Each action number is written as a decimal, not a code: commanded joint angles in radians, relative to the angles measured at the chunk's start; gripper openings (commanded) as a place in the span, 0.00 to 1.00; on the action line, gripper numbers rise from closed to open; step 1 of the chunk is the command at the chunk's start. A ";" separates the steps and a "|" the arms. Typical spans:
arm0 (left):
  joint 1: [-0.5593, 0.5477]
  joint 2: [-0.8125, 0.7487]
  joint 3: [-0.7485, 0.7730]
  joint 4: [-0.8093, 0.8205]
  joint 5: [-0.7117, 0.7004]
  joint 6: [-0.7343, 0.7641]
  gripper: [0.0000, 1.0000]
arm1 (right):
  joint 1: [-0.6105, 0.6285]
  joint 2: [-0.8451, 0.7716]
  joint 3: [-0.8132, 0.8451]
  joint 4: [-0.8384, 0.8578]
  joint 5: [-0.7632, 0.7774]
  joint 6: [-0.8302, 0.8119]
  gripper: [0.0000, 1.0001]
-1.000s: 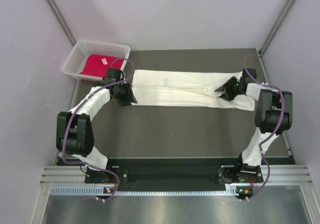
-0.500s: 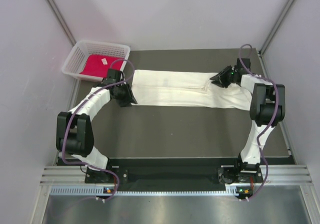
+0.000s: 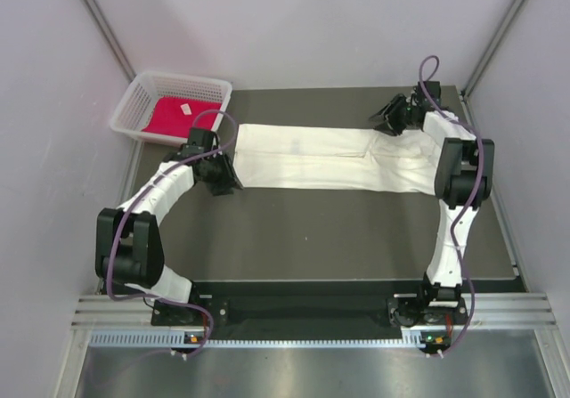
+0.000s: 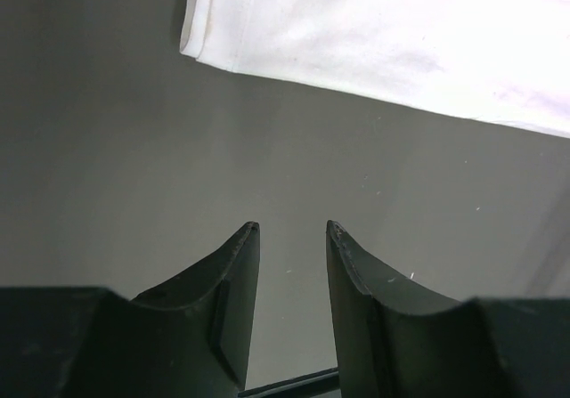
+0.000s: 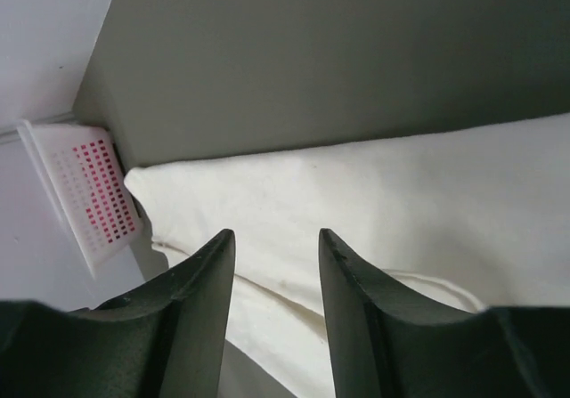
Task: Fold and stack the t-shirts
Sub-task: Fold the tshirt
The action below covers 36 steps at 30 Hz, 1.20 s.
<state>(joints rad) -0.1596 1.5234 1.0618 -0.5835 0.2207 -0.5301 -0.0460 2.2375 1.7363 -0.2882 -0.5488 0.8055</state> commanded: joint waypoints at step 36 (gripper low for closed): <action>0.012 0.284 0.090 0.195 -0.303 -0.205 0.46 | -0.224 -0.720 -0.610 -0.250 0.116 -0.381 0.66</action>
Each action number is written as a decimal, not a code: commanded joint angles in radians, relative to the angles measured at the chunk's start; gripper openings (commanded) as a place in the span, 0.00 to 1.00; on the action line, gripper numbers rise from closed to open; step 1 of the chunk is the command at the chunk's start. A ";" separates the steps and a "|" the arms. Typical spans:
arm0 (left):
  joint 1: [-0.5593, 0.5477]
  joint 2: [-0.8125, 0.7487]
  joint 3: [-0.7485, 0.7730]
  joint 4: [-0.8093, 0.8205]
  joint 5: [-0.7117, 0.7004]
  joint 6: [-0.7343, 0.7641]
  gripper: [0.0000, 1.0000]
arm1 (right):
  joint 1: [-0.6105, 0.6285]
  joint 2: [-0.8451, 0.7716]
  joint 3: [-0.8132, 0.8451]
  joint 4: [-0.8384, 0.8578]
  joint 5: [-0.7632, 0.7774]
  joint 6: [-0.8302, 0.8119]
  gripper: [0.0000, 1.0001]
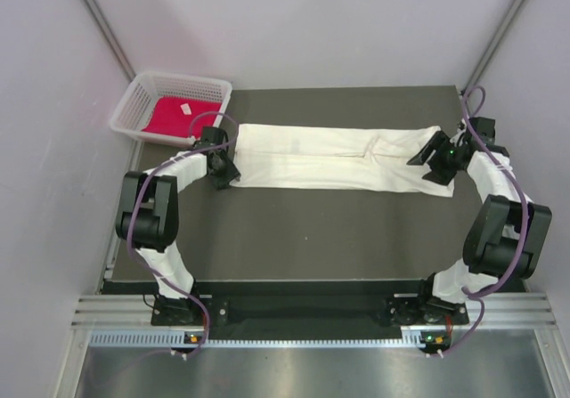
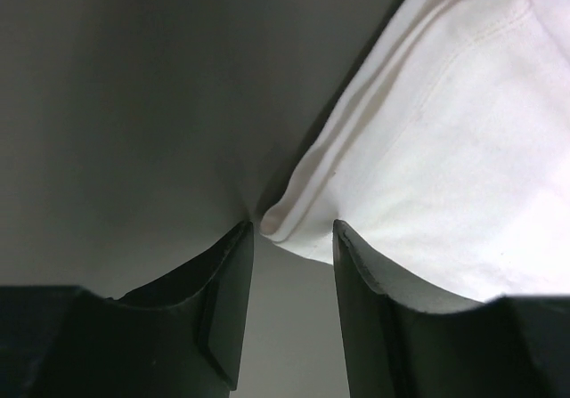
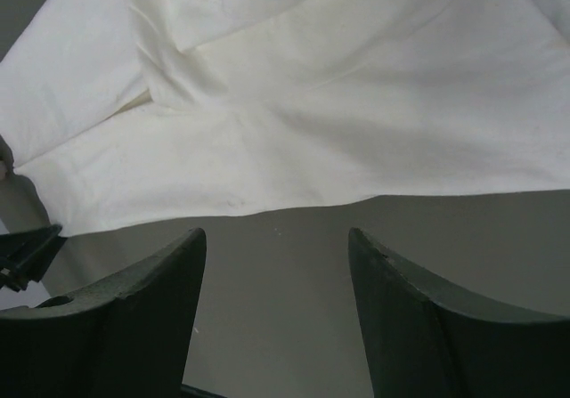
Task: Fold and stack the t-shirts
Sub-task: Fold the tshirt
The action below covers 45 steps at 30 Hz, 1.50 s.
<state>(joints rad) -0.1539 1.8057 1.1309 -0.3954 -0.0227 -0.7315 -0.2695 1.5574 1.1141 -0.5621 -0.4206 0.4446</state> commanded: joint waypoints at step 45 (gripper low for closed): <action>-0.009 -0.484 -0.218 -0.132 0.272 0.116 0.43 | 0.041 0.306 0.256 0.179 -0.029 0.137 0.61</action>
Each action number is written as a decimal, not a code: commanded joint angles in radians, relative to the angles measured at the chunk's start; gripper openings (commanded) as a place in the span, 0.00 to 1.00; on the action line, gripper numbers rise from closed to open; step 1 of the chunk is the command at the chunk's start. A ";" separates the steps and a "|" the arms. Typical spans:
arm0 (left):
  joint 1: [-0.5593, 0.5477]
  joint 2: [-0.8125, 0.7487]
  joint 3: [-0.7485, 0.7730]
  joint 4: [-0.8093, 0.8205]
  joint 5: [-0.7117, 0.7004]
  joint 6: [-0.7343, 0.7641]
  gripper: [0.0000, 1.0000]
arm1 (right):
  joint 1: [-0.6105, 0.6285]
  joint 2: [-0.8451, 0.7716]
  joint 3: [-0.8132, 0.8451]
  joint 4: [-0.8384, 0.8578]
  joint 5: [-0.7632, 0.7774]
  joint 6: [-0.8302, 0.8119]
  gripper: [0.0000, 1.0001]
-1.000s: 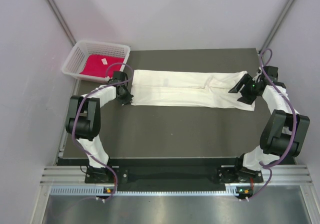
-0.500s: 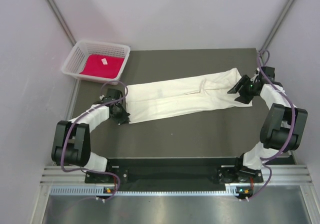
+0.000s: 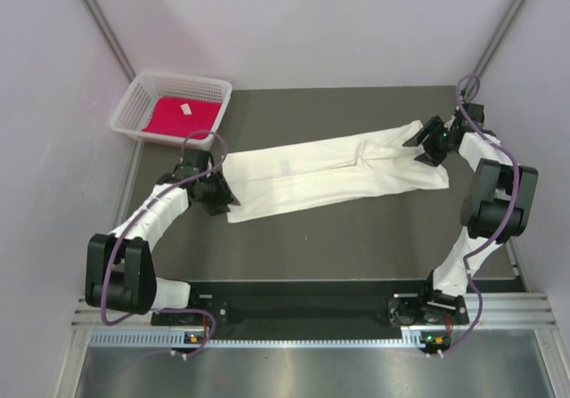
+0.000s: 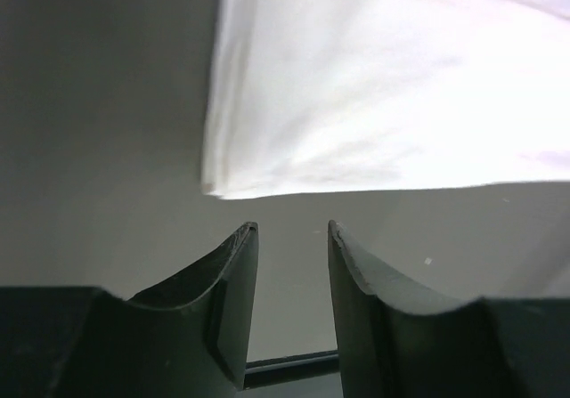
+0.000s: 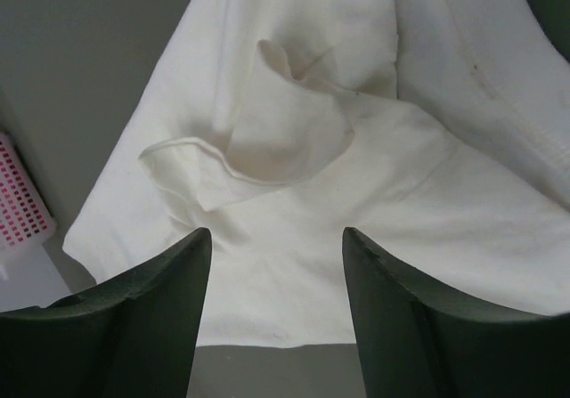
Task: Fold and stack the t-shirts
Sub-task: Fold the tshirt
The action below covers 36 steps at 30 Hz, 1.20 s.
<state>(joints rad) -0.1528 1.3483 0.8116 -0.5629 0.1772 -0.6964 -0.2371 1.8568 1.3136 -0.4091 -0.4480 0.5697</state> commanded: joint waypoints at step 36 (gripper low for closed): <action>-0.468 1.107 1.106 0.873 0.151 -0.074 0.56 | -0.024 0.094 0.085 0.026 0.031 0.024 0.56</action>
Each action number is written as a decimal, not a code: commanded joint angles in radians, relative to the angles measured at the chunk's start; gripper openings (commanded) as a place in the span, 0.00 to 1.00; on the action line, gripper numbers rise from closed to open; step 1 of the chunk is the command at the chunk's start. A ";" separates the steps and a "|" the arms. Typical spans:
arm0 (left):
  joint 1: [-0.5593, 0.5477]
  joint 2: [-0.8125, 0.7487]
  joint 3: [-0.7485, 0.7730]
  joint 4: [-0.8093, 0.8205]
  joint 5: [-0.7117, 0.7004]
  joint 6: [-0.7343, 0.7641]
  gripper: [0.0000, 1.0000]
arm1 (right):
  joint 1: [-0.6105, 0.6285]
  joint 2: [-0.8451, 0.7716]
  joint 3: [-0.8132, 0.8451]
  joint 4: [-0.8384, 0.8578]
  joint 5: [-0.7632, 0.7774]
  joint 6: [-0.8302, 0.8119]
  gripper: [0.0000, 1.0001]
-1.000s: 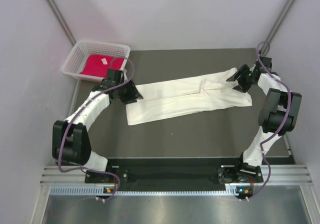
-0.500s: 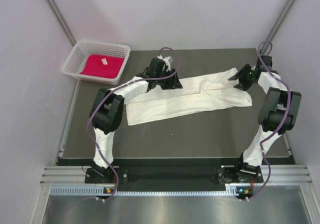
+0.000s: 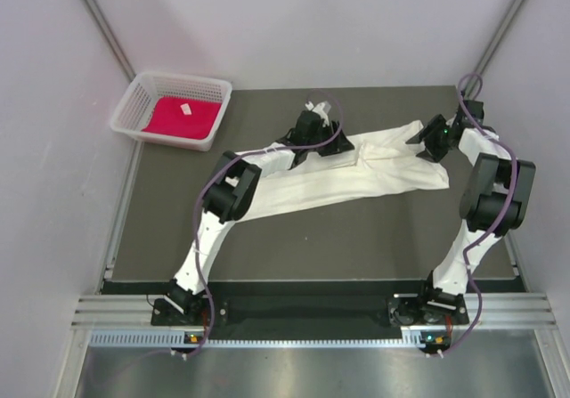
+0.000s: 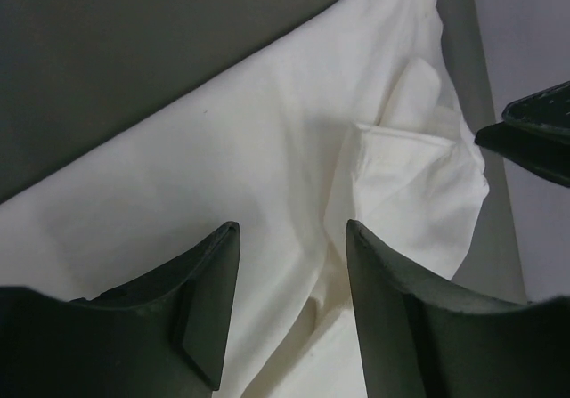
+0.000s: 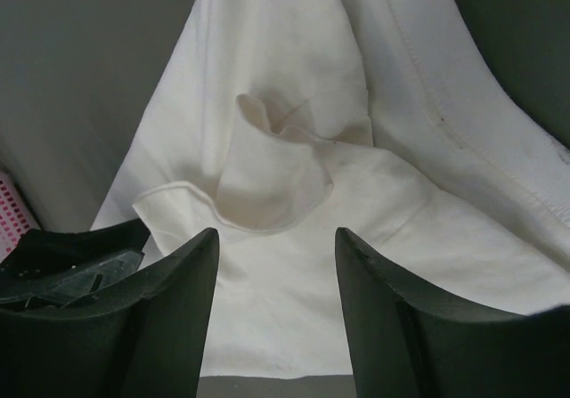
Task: Fold and stack the t-shirts
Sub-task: Fold the tshirt
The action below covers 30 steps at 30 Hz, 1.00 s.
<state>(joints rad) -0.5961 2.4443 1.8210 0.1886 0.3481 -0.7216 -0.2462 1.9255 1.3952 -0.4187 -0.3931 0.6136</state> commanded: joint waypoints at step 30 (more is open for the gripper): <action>-0.056 0.256 0.385 0.120 -0.090 -0.263 0.15 | -0.030 0.129 0.071 0.120 -0.102 0.081 0.33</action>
<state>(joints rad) -0.6544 2.7014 2.1559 0.2764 0.2665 -0.9771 -0.2714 2.0655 1.4166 -0.3477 -0.4747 0.6678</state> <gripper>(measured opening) 0.169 0.346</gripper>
